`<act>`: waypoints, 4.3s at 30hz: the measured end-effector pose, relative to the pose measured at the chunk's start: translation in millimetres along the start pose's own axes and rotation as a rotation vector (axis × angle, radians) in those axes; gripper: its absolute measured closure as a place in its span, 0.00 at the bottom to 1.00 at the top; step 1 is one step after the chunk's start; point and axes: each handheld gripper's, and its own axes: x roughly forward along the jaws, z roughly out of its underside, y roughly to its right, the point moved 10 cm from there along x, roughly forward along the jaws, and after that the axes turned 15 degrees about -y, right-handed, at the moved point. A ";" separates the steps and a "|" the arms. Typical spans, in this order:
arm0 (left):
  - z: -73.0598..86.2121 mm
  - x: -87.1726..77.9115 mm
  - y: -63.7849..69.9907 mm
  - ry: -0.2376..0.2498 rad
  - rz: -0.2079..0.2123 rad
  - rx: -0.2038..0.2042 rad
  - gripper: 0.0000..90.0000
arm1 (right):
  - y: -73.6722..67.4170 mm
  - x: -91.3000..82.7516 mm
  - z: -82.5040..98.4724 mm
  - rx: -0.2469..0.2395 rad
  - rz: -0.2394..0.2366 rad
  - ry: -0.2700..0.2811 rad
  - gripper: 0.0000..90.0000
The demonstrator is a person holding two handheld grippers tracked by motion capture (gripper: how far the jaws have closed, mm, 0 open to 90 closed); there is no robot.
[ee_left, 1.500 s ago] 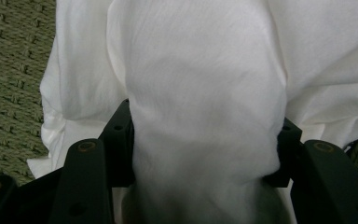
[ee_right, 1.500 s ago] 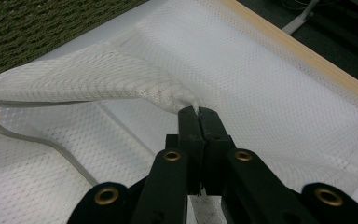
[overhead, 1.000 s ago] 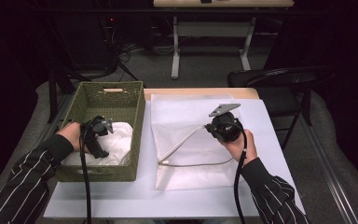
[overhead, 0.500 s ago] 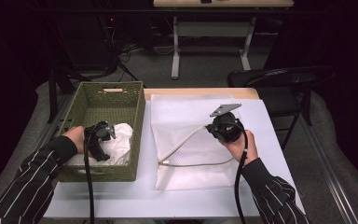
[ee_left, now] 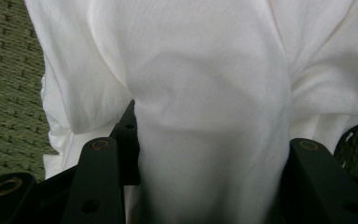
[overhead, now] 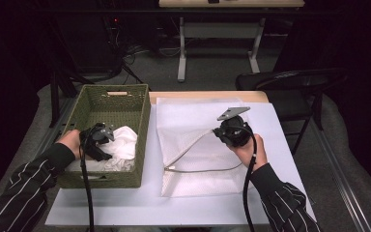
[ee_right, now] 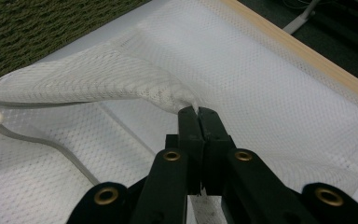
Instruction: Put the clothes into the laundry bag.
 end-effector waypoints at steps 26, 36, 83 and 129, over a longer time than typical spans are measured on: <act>4.1 -123.2 -2.8 0.095 -0.049 -0.139 0.59 | 2.2 -3.5 -1.4 0.012 0.008 0.007 1.00; -13.9 -158.6 28.5 0.122 -0.028 -0.141 0.59 | 2.3 -5.4 -2.4 0.022 0.013 0.007 1.00; -148.8 -148.2 185.3 0.214 0.185 0.059 0.58 | -6.9 -7.8 -8.7 0.019 0.015 0.007 1.00; -256.0 -44.4 141.7 0.251 0.058 -0.281 0.17 | -33.0 -4.6 1.9 -0.007 -0.044 -0.023 1.00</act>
